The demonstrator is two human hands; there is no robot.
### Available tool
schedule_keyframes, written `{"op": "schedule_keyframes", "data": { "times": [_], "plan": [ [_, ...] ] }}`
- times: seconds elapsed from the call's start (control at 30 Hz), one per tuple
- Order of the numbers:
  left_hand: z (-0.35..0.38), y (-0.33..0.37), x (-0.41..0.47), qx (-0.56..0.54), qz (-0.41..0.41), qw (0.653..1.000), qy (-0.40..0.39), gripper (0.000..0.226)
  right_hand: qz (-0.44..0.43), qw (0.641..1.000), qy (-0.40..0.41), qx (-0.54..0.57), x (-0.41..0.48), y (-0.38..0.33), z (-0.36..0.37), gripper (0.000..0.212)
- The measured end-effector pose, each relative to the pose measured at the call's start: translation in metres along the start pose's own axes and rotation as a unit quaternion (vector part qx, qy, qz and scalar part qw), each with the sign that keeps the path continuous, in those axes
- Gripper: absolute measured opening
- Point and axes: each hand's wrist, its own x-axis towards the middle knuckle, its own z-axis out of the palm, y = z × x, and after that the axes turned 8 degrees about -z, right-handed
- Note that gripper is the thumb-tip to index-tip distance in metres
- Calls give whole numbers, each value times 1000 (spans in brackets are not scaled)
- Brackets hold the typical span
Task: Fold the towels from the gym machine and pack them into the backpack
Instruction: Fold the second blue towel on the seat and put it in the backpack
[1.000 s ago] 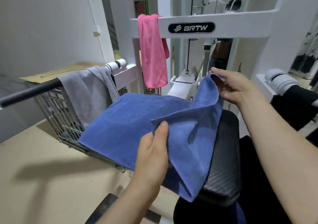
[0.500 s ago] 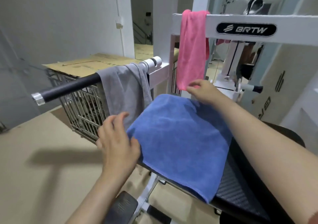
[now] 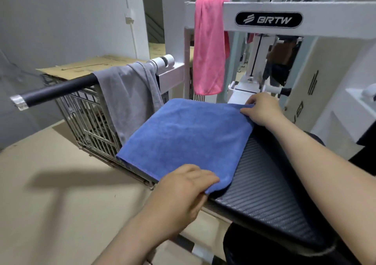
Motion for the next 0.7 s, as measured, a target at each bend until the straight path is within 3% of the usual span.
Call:
{"op": "schedule_keyframes", "data": {
  "times": [0.13, 0.2, 0.27, 0.37, 0.43, 0.5, 0.53, 0.63, 0.7],
  "plan": [
    [2, 41, 1, -55, -2, 998, 23, 23, 5, 998, -28, -64, -6, 26, -32, 7],
    [6, 78, 5, -103, 54, 993, 0, 17, 10, 976, -131, -174, -11, 41, -61, 10],
    [6, 112, 9, -140, 58, 987, -55, 21, 28, 941, -219, -255, -17, 52, -88, 18],
    [8, 118, 13, -175, -20, 981, -81, 37, 0, 936, -220, -275, -20, 50, -102, 15],
    [10, 93, 14, -134, -52, 989, 31, 29, -106, 952, -182, -222, -18, 32, -91, 11],
    [5, 58, 14, -19, -138, 980, 144, 23, -218, 954, -181, -98, -22, -1, -69, 24],
    [0, 43, 13, 47, -194, 968, 153, 20, -264, 943, -198, -37, -24, -21, -56, 27],
    [-12, 19, 7, 164, -351, 920, 56, 31, -356, 894, -273, -10, -25, -65, -17, 40],
    [-10, 19, 5, 159, -387, 908, 25, 36, -387, 867, -309, -54, -19, -77, 4, 41]
  ]
}}
